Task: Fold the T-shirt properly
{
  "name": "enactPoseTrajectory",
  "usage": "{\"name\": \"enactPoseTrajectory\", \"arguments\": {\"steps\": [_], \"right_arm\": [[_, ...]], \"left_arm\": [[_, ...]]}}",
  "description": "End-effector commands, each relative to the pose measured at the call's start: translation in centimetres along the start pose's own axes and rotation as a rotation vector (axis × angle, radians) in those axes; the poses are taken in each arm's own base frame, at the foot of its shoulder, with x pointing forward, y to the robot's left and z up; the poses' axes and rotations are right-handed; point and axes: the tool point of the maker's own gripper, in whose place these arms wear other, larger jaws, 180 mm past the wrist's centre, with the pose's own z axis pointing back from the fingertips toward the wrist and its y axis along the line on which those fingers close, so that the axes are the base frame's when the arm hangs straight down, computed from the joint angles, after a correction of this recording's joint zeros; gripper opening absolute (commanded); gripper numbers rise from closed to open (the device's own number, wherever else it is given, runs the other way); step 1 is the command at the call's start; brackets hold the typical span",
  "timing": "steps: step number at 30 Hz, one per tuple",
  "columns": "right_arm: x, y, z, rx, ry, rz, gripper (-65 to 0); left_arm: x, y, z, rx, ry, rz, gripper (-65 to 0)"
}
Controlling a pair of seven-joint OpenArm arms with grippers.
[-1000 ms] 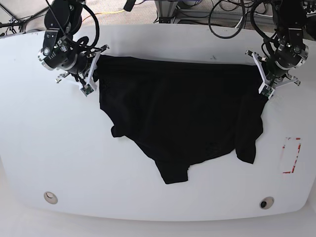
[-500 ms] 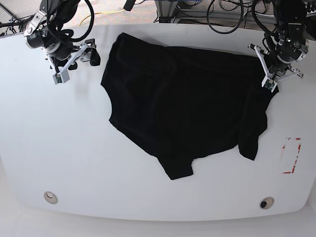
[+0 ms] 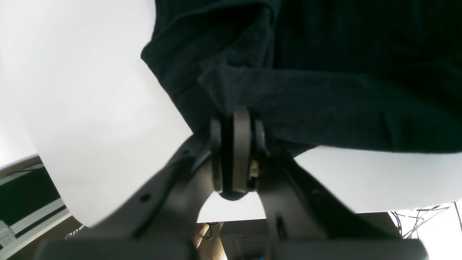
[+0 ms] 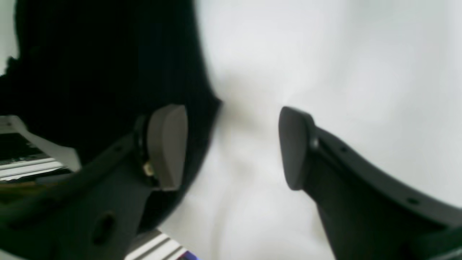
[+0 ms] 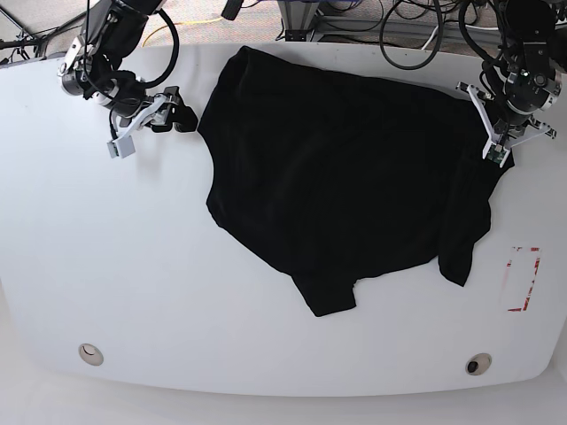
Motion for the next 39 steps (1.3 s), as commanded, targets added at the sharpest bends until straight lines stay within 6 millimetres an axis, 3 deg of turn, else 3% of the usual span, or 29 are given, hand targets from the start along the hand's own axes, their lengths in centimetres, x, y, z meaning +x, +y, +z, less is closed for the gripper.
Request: {"name": "enactPoseTrajectory", "arguments": {"steps": [1,8,14,19,25,28,33,39], "right_arm": [[-0.2,1.3,0.0,0.050,-0.022,-0.014,-27.0],[-2.3,2.7,-0.6,0.094,-0.010,-0.073,-27.0],[-2.1,3.3,-1.1,0.111,-0.020,-0.084,-27.6],[-2.5,5.3,-2.4,0.168,0.011,-0.056,-27.7],[-3.5,5.3,-3.2,0.132,0.048,-0.064,-28.2],[-2.4,5.3,-3.4,0.129,0.027,-0.048,-36.1],[-2.3,5.2,-3.4,0.123,0.028,-0.042,-64.4],[-2.4,4.3,-2.5,0.108,0.033,-0.027,-65.0]], "left_arm": [[0.7,0.8,0.4,0.023,-0.024,-0.012,-65.0],[0.7,0.7,0.4,0.022,-0.024,-0.013,-65.0],[0.7,0.7,0.4,0.021,-0.025,-0.011,-65.0],[0.7,0.6,0.4,0.020,-0.025,-0.012,-65.0],[0.7,0.6,0.4,0.020,-0.025,-0.012,-65.0],[0.7,0.6,0.4,0.018,-0.025,-0.013,-65.0],[0.7,0.6,0.4,0.018,-0.025,-0.013,-65.0],[1.2,0.5,0.3,0.013,-0.054,-0.009,-65.0]]}}
